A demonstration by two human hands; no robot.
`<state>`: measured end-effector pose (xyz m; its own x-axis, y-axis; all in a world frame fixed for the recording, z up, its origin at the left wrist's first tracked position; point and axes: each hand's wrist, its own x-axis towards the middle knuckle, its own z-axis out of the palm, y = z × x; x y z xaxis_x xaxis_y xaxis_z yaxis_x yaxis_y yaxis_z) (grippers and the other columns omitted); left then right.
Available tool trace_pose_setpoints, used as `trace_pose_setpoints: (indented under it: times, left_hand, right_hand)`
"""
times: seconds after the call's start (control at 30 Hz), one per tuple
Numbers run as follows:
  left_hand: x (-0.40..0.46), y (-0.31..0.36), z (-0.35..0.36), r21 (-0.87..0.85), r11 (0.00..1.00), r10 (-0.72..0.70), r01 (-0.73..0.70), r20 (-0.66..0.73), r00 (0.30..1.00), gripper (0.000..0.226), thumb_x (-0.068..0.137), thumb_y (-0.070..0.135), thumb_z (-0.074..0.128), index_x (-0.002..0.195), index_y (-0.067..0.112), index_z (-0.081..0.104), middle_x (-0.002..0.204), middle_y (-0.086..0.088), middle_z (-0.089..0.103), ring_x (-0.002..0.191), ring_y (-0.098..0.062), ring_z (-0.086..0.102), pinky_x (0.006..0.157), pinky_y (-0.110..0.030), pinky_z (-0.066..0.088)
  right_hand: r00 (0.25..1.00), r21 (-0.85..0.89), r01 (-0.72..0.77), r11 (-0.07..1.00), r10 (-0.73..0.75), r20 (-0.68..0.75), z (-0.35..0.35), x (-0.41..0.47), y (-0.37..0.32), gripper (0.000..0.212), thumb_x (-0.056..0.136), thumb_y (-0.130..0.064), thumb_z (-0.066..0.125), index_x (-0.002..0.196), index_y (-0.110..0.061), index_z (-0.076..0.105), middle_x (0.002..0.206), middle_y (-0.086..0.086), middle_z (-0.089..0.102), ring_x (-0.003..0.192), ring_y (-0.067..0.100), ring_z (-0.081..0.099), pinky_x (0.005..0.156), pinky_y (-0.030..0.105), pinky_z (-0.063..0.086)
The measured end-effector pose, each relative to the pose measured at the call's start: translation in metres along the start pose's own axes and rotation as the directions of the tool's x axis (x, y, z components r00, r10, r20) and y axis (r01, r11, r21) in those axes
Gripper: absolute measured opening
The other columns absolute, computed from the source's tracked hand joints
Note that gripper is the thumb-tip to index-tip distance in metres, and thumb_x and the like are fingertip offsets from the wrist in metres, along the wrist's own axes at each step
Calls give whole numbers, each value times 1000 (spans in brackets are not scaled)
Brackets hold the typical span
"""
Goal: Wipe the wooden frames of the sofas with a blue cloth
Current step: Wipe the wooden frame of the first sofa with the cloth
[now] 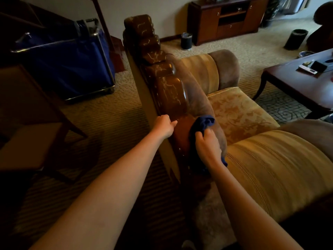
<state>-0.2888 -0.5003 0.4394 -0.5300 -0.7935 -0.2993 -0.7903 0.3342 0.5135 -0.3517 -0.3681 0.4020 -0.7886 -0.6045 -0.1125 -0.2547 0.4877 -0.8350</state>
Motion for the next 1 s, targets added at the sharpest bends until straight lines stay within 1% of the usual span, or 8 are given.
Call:
trace_pose_setpoints:
  times: [0.1,0.23,0.33,0.47,0.67,0.77,0.87,1.0]
  left_hand:
    - [5,5,-3,90,996,-26,24,24,999,25,99,31,48,96,6,54,87,-5,47,86,-26,53,69,-31,36]
    - [12,8,-4,187,982,-43,33,47,998,22,99,29,49,89,10,46,91,-7,46,87,-25,50,70,-32,35]
    - [15,9,-2,212,976,-65,51,62,996,22,99,31,47,88,12,44,92,-6,45,85,-23,47,75,-34,38]
    - [12,10,-2,225,972,-88,69,74,993,23,100,34,44,91,13,44,107,-11,52,104,-30,52,93,-44,43]
    - [10,10,-5,326,945,-50,13,105,993,23,101,36,40,92,16,44,109,-10,51,112,-31,50,90,-43,40]
    - [9,15,-8,450,893,-32,-24,116,993,29,102,37,34,112,13,47,121,-11,51,116,-31,48,81,-41,32]
    - [7,20,-7,591,803,1,-73,122,993,33,103,35,31,121,12,47,125,-13,52,118,-32,49,82,-40,33]
    - [3,25,-4,794,586,107,-162,122,987,30,100,22,41,127,12,50,126,-12,54,114,-29,53,86,-37,41]
  right_hand:
    - [995,-193,99,976,-93,42,0,19,-14,30,95,-29,37,118,-15,50,125,1,51,112,23,51,82,37,39]
    - [984,-257,83,963,-38,175,2,51,-31,23,95,-32,34,104,-17,48,115,4,54,104,26,53,81,39,38]
    - [967,-200,2,980,49,249,1,72,-35,25,96,-34,34,105,-14,47,115,11,55,102,28,52,84,40,39]
    - [947,-27,-108,994,111,303,-5,82,-29,40,97,-34,37,124,-7,50,120,13,54,108,28,52,87,36,41]
    - [932,108,-251,962,210,295,-13,69,-12,35,94,-37,35,102,-10,56,81,3,52,71,18,48,60,32,35]
    - [938,197,-297,934,247,244,-16,54,-1,34,94,-34,36,103,-9,57,86,7,58,77,21,54,65,33,37]
    - [941,304,-328,894,280,193,-17,37,11,25,95,-29,38,85,-16,56,69,0,53,60,13,49,56,29,34]
    - [949,399,-309,863,308,70,-14,20,20,26,95,-26,38,74,-20,52,66,-2,51,60,13,47,60,30,35]
